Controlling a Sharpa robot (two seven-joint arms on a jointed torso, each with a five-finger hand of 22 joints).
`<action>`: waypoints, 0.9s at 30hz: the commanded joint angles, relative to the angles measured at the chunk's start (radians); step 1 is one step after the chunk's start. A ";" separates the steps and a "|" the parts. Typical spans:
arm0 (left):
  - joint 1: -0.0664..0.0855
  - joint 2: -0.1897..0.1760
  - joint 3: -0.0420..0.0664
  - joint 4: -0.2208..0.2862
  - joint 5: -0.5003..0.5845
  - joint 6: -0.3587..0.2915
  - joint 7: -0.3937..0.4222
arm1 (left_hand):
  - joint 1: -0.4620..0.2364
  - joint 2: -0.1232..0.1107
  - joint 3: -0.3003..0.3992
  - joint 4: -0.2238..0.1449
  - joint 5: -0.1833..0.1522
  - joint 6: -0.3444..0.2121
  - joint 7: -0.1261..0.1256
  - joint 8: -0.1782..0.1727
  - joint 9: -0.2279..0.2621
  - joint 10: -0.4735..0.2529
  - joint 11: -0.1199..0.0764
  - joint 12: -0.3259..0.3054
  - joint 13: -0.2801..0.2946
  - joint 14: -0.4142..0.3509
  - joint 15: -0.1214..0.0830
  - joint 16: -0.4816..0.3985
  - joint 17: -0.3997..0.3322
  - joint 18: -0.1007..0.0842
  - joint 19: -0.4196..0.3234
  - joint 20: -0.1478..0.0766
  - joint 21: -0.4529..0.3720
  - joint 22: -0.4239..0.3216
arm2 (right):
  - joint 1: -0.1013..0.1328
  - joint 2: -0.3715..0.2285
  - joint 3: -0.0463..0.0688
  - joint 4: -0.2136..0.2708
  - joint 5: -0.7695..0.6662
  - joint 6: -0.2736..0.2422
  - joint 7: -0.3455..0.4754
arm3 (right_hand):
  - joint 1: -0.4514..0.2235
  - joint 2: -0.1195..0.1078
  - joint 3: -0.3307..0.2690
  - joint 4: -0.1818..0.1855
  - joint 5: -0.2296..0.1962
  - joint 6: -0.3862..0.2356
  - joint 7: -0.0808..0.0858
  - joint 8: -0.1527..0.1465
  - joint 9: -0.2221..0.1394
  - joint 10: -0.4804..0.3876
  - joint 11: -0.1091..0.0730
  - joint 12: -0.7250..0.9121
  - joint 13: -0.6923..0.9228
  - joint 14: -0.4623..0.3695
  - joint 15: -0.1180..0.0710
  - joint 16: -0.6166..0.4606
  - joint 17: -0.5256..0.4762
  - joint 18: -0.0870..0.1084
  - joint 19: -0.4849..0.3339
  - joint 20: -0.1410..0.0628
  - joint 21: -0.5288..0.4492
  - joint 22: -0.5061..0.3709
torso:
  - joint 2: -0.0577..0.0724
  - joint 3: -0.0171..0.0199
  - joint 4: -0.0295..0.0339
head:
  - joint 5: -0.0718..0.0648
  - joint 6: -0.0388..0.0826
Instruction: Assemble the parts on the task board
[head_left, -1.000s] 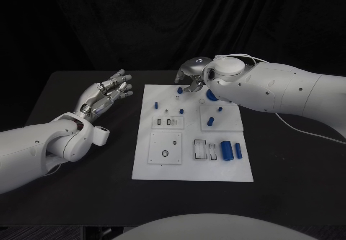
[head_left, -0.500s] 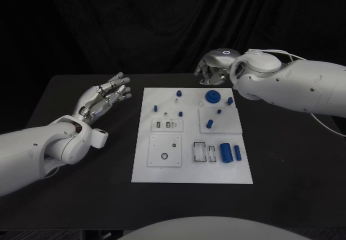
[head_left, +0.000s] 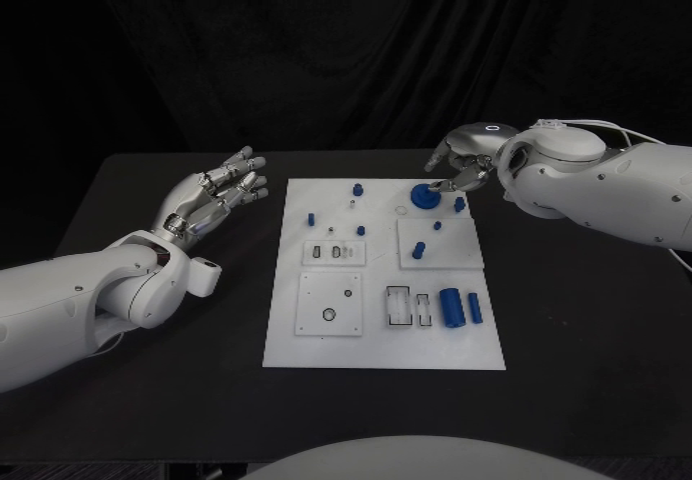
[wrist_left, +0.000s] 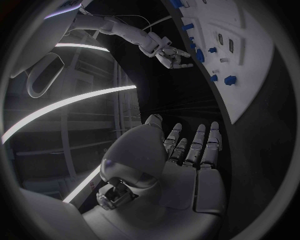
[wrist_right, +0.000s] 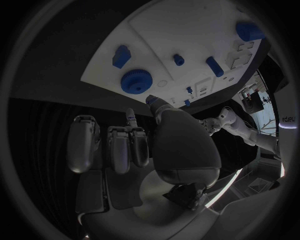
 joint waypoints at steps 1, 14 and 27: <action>-0.002 0.003 0.001 -0.001 -0.007 0.018 0.034 | 0.010 0.003 0.008 0.000 0.005 0.001 -0.002 0.003 0.001 -0.002 0.006 0.005 0.001 0.002 0.002 0.005 0.001 -0.013 0.005 -0.001 -0.003 0.000 | -0.008 -0.003 0.000 -0.003 0.009 0.055 -0.044 | -0.008 0.000 -0.010 0.001 0.000 -0.009 -0.002 0.001 -0.002 0.103 -0.007 0.012 0.257 0.108 -0.008 0.006 0.263 -0.012 0.032 0.000 0.025 0.208 | 0.001 0.0004 -0.0006 | -0.001 -0.004; -0.003 0.001 0.001 -0.003 -0.007 0.021 0.033 | 0.011 0.004 0.009 0.000 0.006 0.000 -0.002 0.003 0.000 -0.003 0.006 0.005 0.001 0.001 0.002 0.005 0.001 -0.013 0.004 -0.001 -0.003 0.000 | -0.029 0.005 0.000 -0.013 0.010 0.058 -0.042 | 0.003 -0.002 -0.022 -0.002 0.001 -0.023 -0.008 0.000 -0.007 0.108 -0.012 0.015 0.263 0.108 -0.014 0.006 0.263 -0.025 0.061 -0.006 0.091 0.226 | 0.002 -0.0010 0.0017 | -0.002 -0.003; -0.003 0.001 0.001 -0.003 -0.007 0.025 0.030 | 0.011 0.004 0.009 0.000 0.006 0.000 -0.002 0.003 0.000 -0.003 0.006 0.005 0.001 0.001 0.002 0.005 0.001 -0.013 0.004 -0.001 -0.003 0.000 | -0.034 0.018 0.000 -0.027 0.010 0.006 -0.022 | 0.039 0.006 -0.018 -0.023 0.002 -0.016 -0.019 0.005 -0.006 0.108 -0.021 0.015 0.263 0.108 -0.023 0.006 0.263 -0.033 0.076 -0.013 0.130 0.236 | 0.000 -0.0007 -0.0001 | -0.015 0.024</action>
